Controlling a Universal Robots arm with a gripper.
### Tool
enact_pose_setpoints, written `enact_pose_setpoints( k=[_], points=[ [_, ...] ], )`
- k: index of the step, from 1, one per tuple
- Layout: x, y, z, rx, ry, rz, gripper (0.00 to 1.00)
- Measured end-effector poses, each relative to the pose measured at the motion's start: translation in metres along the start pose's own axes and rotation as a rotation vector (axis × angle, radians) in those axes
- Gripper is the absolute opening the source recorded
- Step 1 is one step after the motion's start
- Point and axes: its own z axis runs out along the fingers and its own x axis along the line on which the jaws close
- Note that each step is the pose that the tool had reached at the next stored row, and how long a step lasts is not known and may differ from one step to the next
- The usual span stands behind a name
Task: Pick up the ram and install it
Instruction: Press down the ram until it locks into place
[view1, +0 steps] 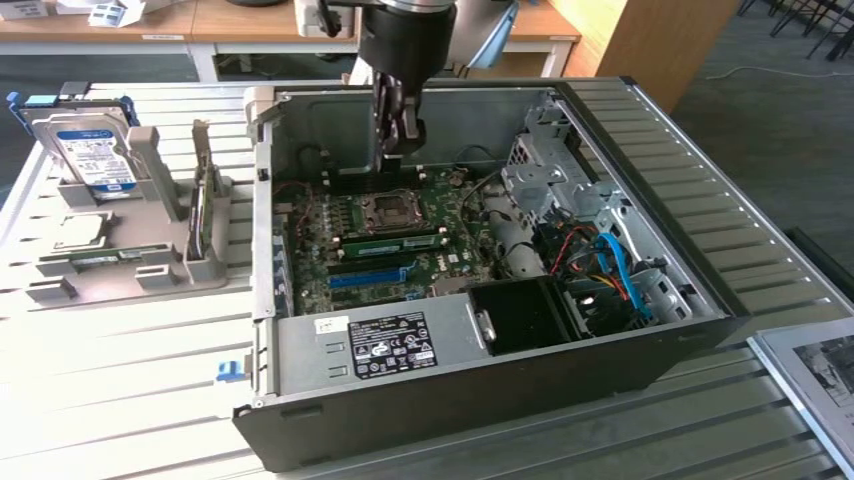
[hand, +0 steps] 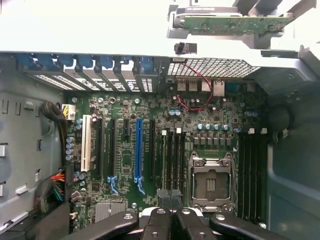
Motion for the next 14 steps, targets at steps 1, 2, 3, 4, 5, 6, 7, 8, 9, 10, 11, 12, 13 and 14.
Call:
enact_pose_setpoints(
  k=[1,2,3,4,5,6,7,8,9,10,11,12,13,14],
  points=[
    [0.0,0.0001,-0.0013,-0.0001,0.0001,0.0,0.1],
    [-0.0001,0.0001,-0.0025,-0.0001,0.0001,0.0,0.1],
    [-0.0001,0.0002,-0.0036,-0.0001,-0.0001,0.0,0.1],
    [-0.0001,0.0002,-0.0047,-0.0001,0.0,0.0,0.1],
    [-0.0001,0.0003,-0.0054,-0.0001,0.0,0.0,0.1],
    [-0.0001,0.0003,-0.0053,0.0,-0.0002,0.0,0.1],
    [-0.0001,0.0003,-0.0053,0.0,-0.0002,0.0,0.1],
    [-0.0001,0.0003,-0.0054,0.0,-0.0002,0.0,0.1],
    [-0.0001,0.0002,-0.0054,0.0,-0.0002,0.0,0.1],
    [-0.0001,0.0002,-0.0054,-0.0001,-0.0001,0.0,0.1],
    [-0.0001,-0.0004,-0.0055,-0.0001,0.0,0.0,0.1],
    [-0.0001,-0.0016,-0.0057,-0.0003,0.0002,0.0,0.1],
    [-0.0001,-0.0032,-0.0057,-0.0002,0.0002,0.0,0.1],
    [-0.0001,-0.005,-0.0057,-0.0002,-0.0001,0.0,0.1]
  ],
)
